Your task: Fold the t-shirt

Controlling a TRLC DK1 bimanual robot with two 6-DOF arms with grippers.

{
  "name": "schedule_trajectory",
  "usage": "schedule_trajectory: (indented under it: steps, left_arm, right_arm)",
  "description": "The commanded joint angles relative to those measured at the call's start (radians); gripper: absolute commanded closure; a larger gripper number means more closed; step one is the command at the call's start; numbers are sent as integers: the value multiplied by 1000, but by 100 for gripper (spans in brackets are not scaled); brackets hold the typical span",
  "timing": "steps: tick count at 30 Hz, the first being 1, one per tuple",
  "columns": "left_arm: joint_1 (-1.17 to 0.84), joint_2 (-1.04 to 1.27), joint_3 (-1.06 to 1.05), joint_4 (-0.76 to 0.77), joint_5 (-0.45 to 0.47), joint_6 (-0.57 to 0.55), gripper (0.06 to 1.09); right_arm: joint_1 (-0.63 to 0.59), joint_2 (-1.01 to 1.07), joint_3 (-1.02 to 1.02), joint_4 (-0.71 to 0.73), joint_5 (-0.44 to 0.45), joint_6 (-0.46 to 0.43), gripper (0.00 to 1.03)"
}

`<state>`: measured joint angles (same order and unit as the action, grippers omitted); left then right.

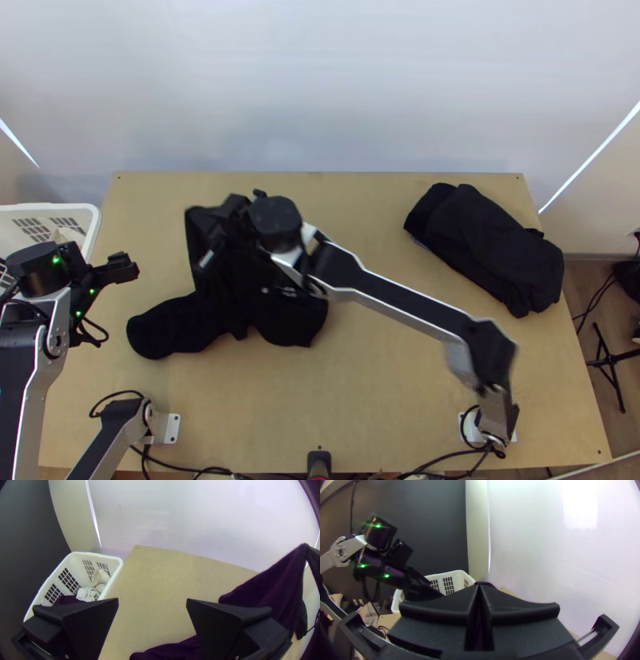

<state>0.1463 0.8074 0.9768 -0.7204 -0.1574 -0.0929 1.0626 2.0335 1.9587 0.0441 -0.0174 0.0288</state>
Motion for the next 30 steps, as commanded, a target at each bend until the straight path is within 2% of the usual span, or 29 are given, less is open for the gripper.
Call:
schedule_trajectory:
  steps: [1, 10, 18, 19, 20, 22, 23, 30]
  left_arm:
    - [4, 7, 16, -7, 1, -1, 10]
    - [10, 4, 14, -13, 1, -2, 10]
    - [15, 4, -4, -7, 1, -4, 10]
    - [15, 4, -6, -5, 1, -5, 10]
    - [13, 4, -9, -4, 2, -7, 10]
    - [10, 4, -12, 1, 2, -13, 10]
    - [9, 3, -12, 3, 2, -18, 10]
    - [-2, -10, -40, 19, 2, -28, 10]
  right_arm:
    - [-47, 268, 289, 22, 74, 5, 100]
    - [-151, 416, 336, 194, 223, 17, 100]
    - [-250, 458, 313, 243, 412, 8, 100]
    - [-256, 456, 312, 243, 422, -4, 95]
    - [-257, 447, 305, 243, 428, -30, 74]
    - [-259, 403, 258, 243, 428, -50, 16]
    - [-257, 372, 230, 235, 430, -58, 6]
    - [-190, 80, -55, 258, 428, -141, 4]
